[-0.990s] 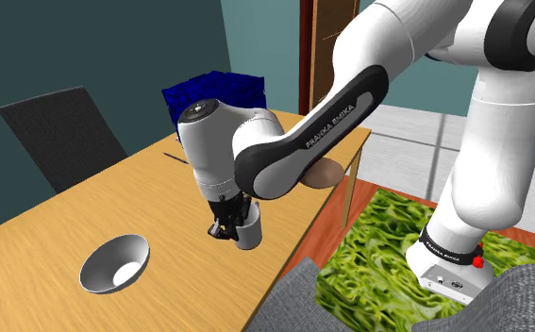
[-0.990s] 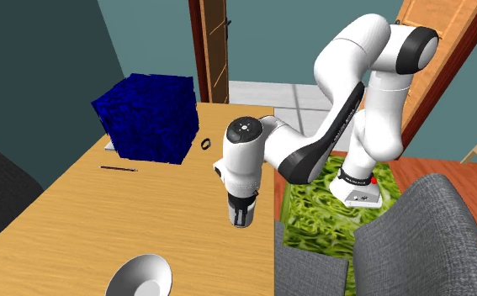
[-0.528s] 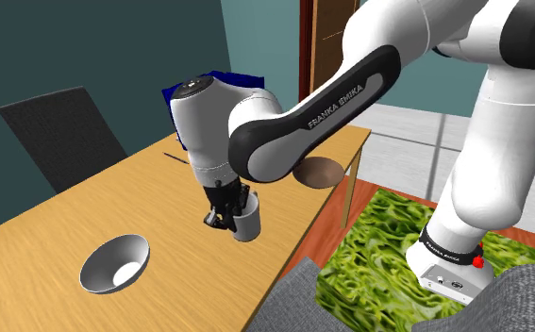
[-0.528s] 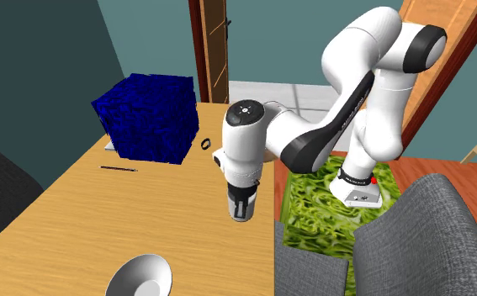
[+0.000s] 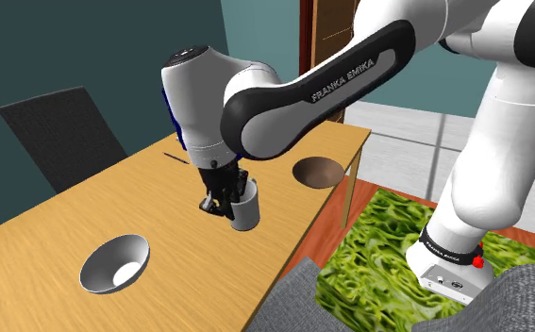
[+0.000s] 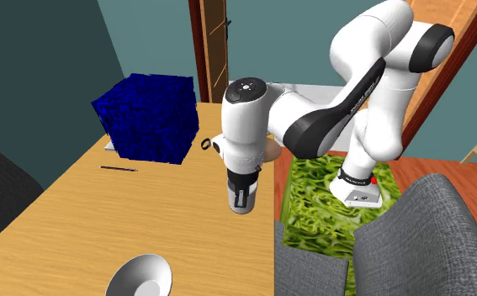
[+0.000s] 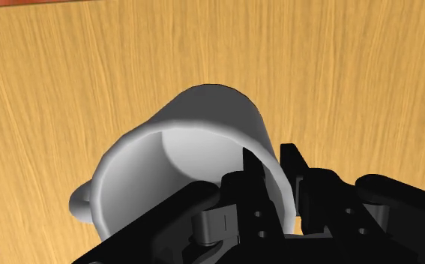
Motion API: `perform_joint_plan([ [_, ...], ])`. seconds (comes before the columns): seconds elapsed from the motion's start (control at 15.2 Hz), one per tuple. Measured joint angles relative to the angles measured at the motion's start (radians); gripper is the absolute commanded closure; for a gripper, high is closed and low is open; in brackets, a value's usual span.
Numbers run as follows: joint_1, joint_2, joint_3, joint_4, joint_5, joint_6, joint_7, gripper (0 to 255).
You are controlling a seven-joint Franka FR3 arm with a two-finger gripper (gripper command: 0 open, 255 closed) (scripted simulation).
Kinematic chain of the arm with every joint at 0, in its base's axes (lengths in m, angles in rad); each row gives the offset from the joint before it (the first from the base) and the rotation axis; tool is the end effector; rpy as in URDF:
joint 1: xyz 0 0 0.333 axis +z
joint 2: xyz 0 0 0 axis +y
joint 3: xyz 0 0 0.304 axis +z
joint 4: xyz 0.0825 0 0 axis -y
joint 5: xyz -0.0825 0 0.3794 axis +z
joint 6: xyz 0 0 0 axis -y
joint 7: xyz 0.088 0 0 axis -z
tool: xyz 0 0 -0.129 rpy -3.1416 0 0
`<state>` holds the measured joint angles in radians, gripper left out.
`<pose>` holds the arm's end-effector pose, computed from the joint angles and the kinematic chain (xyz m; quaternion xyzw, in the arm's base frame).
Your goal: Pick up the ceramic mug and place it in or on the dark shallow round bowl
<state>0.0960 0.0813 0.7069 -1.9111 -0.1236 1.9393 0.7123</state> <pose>0.4055 0.3958 0.4268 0.9971 0.0681 0.0094 0.0336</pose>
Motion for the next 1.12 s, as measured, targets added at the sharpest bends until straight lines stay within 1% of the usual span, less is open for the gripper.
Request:
perform_joint_plan([
  [0.07,0.001,-0.002,0.001,0.011,0.002,-0.012,0.001,255],
  [0.2,-0.021,-0.045,-0.011,-0.012,0.031,-0.019,-0.044,255],
  [0.4,-0.058,-0.152,-0.048,-0.118,0.099,0.008,-0.142,255],
  [0.46,-0.067,-0.177,-0.062,-0.139,0.113,0.011,-0.172,255],
  [0.79,-0.099,-0.322,-0.151,-0.261,0.185,0.012,-0.331,255],
  [0.99,-0.113,-0.383,-0.204,-0.31,0.202,0.005,-0.411,255],
  [1.12,-0.127,-0.431,-0.252,-0.359,0.21,0.009,-0.479,255],
])
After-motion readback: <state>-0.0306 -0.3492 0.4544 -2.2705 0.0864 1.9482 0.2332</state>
